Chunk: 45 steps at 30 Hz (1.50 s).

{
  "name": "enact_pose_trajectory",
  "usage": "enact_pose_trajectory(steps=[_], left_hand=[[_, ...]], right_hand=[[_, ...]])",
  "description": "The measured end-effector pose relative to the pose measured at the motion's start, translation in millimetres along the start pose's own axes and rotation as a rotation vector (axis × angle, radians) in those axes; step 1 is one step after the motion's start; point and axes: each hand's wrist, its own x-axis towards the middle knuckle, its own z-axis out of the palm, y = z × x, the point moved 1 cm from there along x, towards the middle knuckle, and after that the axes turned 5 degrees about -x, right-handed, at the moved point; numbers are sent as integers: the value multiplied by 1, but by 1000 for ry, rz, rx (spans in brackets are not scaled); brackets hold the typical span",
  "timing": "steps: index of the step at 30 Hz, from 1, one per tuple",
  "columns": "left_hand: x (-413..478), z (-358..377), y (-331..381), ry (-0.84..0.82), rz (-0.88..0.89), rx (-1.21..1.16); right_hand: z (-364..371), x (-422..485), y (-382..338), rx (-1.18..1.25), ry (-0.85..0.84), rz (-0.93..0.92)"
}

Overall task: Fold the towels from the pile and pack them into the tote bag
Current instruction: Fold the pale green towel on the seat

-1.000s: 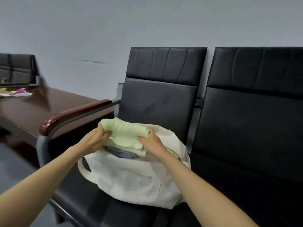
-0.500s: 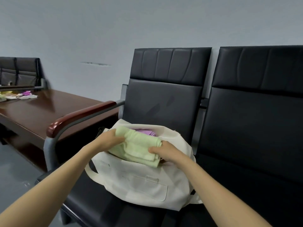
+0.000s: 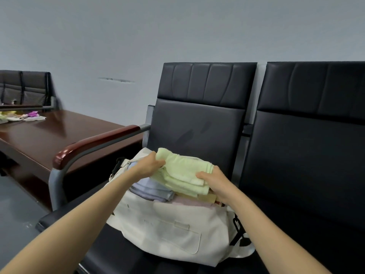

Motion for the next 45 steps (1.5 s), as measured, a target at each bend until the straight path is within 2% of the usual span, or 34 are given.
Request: enact_pose_trajectory(steps=[3, 6, 9, 13, 16, 19, 22, 25, 30, 32, 34, 37, 40, 45], left_hand=[[-15, -20, -28, -32, 73, 189], [-34, -40, -58, -14, 155, 223], [-46, -49, -79, -48, 152, 211], [-53, -51, -80, -13, 215, 327], [-49, -71, -76, 13, 283, 416], [-42, -83, -75, 43, 252, 441], [-35, -73, -78, 80, 238, 557], [-28, -70, -79, 89, 155, 566], [-22, -77, -68, -48, -83, 507], [-17, -69, -63, -4, -127, 652], [-13, -55, -54, 59, -111, 792], [-12, -33, -47, 34, -92, 902], [-9, -24, -53, -11, -140, 816], [3, -17, -60, 174, -30, 669]], right_hand=[[27, -11, -2, -28, -40, -32], [53, -24, -6, -126, -98, -154], [71, -31, -11, -320, -111, -301], [81, -38, -18, -431, -109, -335], [81, -40, -25, -449, -136, -291], [80, -32, -35, -392, -141, -256], [88, -30, -34, -501, -161, -273], [91, -27, -26, -556, -153, -291], [82, -15, -29, -444, -270, -48], [86, -13, -31, -503, -221, -41], [93, -10, -31, -621, -137, -130], [103, -9, -28, -755, -71, -181], [106, -6, -24, -773, -26, -144], [101, 3, -31, -819, 115, -106]])
